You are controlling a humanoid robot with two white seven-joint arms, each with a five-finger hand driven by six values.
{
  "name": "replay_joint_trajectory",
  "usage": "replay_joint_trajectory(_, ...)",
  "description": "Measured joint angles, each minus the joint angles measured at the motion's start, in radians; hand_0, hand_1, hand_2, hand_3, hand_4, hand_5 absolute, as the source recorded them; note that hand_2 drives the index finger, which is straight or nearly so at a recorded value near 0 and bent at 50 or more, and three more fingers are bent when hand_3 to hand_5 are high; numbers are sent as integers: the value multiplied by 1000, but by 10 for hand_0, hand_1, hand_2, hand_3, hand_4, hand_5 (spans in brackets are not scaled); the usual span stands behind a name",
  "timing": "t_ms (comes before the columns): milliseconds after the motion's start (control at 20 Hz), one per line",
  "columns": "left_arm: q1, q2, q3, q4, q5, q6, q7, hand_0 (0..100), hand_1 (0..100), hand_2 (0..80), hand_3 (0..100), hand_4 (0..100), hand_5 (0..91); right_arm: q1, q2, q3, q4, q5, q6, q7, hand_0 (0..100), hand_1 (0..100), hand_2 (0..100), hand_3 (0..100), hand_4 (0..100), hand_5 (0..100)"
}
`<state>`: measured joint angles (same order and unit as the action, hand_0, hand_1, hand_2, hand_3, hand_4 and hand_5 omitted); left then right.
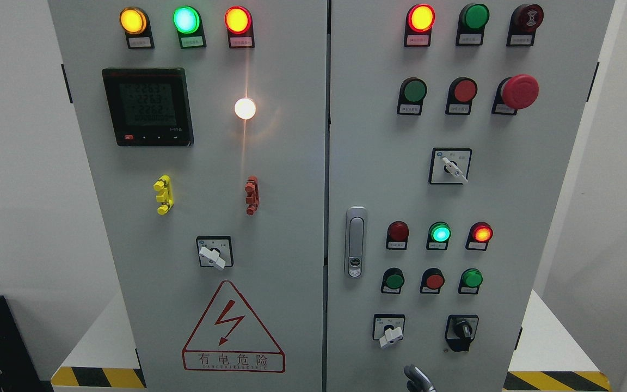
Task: Press green start button
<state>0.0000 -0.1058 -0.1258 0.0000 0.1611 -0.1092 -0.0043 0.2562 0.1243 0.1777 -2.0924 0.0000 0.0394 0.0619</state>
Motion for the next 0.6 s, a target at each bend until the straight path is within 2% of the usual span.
replay_joint_trajectory(400,0,0,0,0,0,0,0,120,556,0,0,0,0,0,0,0,0,0,0,0,0,84,0,45,0,0)
replay_joint_trajectory(550,0,0,0,0,0,0,0,120,556,0,0,0,0,-1,0,0,0,0,-8,0,0,233,0,86,0,0)
replay_joint_trajectory(600,0,0,0,0,0,0,0,120,556,0,0,0,0,-2,0,0,0,0,-17,0,0,307,0,125,40,0)
